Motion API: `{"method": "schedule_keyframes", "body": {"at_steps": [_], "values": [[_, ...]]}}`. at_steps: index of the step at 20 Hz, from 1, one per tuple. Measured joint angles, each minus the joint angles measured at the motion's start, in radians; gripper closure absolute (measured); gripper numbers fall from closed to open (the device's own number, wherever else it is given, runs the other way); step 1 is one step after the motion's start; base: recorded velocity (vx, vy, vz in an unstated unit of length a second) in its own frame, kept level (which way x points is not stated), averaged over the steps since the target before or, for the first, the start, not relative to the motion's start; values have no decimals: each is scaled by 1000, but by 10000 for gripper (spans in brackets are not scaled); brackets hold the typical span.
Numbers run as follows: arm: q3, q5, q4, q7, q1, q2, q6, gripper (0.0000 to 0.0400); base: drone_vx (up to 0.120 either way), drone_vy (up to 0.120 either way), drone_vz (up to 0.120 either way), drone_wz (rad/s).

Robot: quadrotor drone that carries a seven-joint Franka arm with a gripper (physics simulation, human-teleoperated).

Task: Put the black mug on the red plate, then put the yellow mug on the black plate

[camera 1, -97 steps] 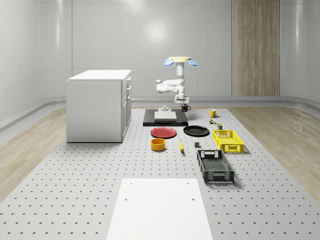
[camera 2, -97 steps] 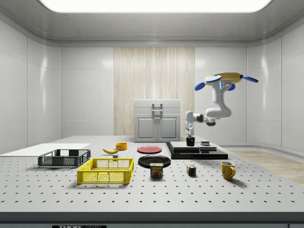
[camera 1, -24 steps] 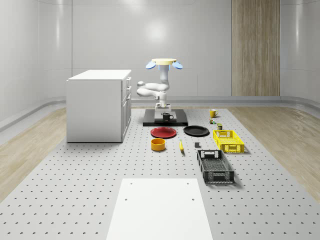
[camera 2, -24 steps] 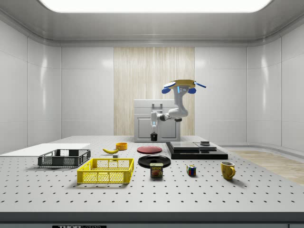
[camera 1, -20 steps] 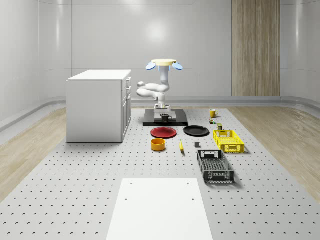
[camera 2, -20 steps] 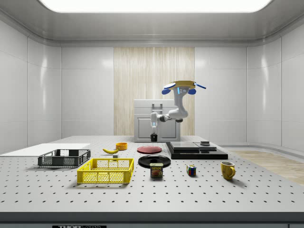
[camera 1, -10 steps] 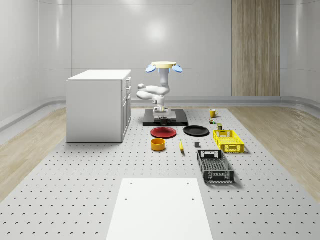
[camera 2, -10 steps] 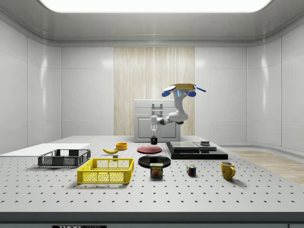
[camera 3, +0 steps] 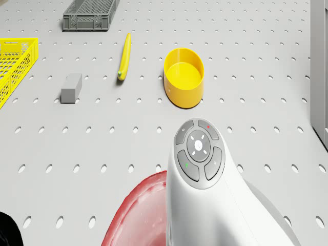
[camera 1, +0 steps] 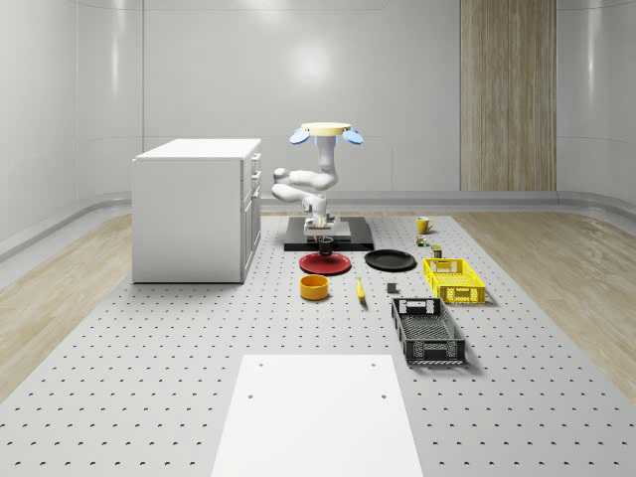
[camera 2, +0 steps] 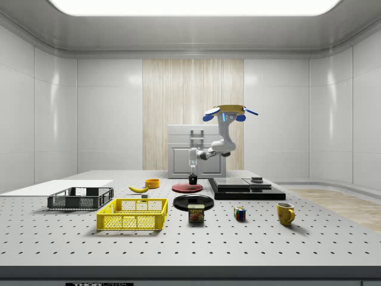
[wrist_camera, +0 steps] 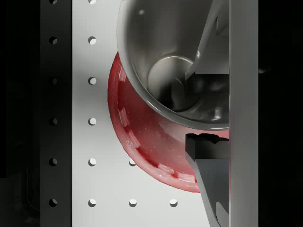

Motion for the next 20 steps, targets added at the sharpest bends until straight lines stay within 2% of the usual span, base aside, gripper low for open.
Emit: {"method": "schedule_keyframes", "body": {"at_steps": [7, 15, 17, 20], "values": [[0, -2, 65, 9, -69, 24, 0, 290, 0, 0, 0, 0], [-24, -23, 104, 13, -106, 33, 15, 290, 0, 0, 0, 0], [-30, -29, 109, 13, -111, 34, 18, 176, 0, 0, 0, 0], [-18, -18, 106, 14, -110, 32, 13, 83, 0, 0, 0, 0]]}}
